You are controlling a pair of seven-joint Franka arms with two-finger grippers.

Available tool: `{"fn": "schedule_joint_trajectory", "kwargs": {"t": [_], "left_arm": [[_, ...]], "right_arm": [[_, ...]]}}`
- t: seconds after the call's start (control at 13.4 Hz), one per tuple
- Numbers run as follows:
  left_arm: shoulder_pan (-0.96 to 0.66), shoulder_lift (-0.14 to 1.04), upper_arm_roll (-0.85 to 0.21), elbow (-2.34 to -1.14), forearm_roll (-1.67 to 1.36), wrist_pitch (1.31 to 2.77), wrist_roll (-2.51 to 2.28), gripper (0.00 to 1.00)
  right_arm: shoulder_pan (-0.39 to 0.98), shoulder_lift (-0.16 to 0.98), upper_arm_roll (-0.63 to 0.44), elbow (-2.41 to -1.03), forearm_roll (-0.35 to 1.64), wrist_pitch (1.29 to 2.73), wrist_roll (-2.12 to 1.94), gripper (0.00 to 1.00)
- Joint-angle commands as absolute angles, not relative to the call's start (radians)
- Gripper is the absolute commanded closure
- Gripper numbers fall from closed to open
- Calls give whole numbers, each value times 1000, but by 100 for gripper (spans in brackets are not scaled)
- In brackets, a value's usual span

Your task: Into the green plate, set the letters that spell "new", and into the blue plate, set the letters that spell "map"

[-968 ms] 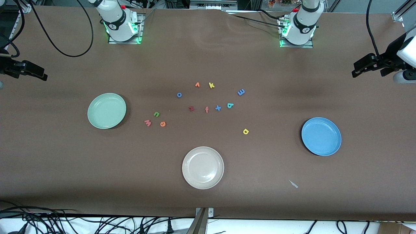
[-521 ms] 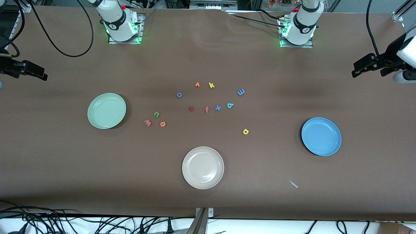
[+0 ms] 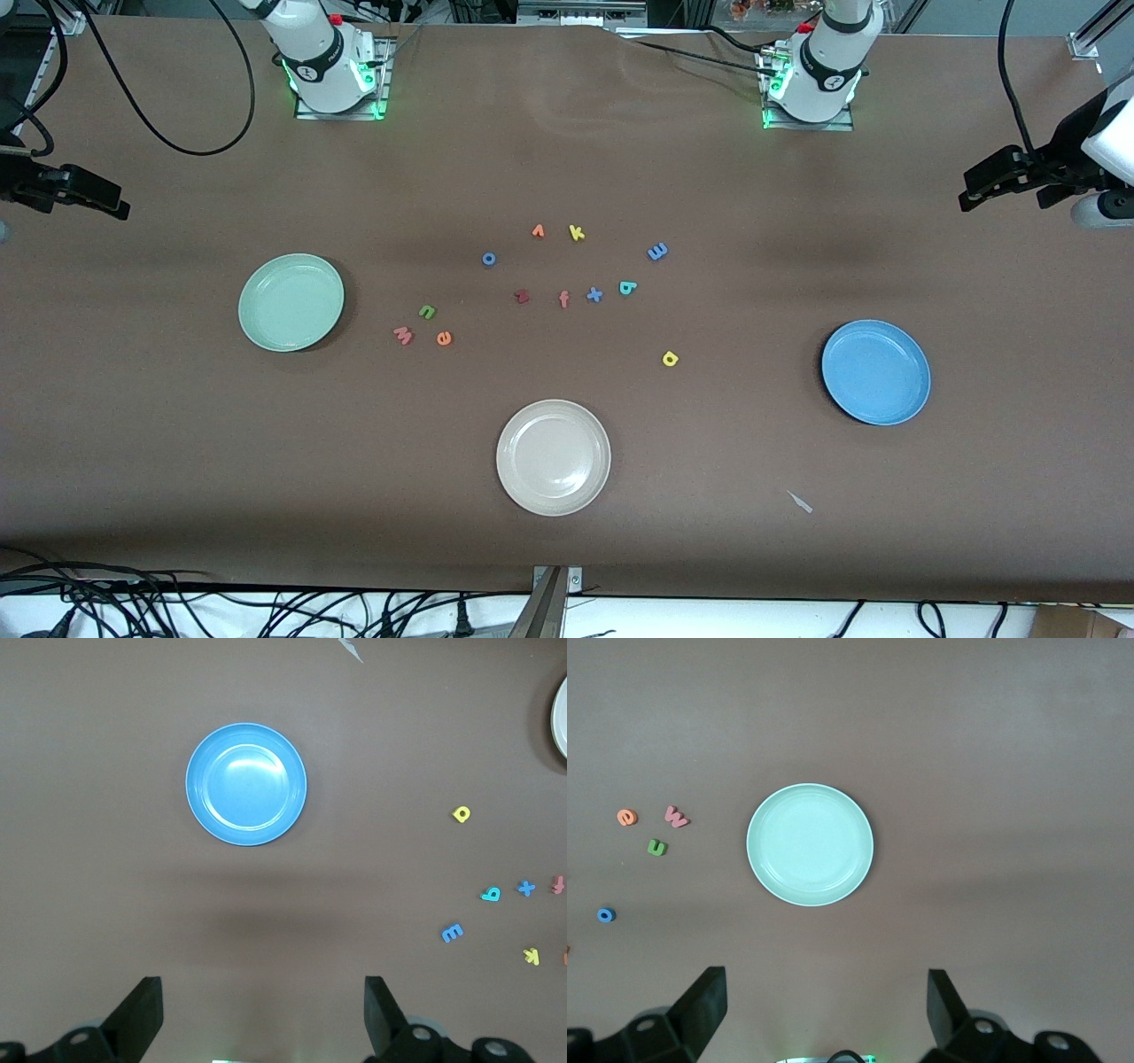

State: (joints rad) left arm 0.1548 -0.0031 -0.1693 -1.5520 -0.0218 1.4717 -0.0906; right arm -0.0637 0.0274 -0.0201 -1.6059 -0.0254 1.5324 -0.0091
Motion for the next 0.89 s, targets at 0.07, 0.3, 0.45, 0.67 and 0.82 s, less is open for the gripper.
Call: {"fn": "schedule_joint_trajectory", "kwargs": {"t": [0.07, 0.3, 0.45, 0.67, 0.82], "left_arm": [[156, -9, -169, -1557, -40, 1463, -69, 0], [156, -9, -169, -1557, -40, 1463, -69, 0], [156, -9, -169, -1557, -40, 1463, -69, 0], [156, -8, -169, -1557, -40, 1463, -69, 0], [152, 14, -170, -1555, -40, 1465, -83, 0]], "right_arm": [[-72, 6, -17, -1621, -9, 1525, -23, 0], [-72, 5, -15, -1621, -11, 1525, -20, 0], [-71, 5, -12, -1621, -9, 1526, -6, 0], [-60, 20, 23, -1621, -15, 1525, 40, 0], [-52, 57, 55, -1620, -28, 1540, 72, 0]]}}
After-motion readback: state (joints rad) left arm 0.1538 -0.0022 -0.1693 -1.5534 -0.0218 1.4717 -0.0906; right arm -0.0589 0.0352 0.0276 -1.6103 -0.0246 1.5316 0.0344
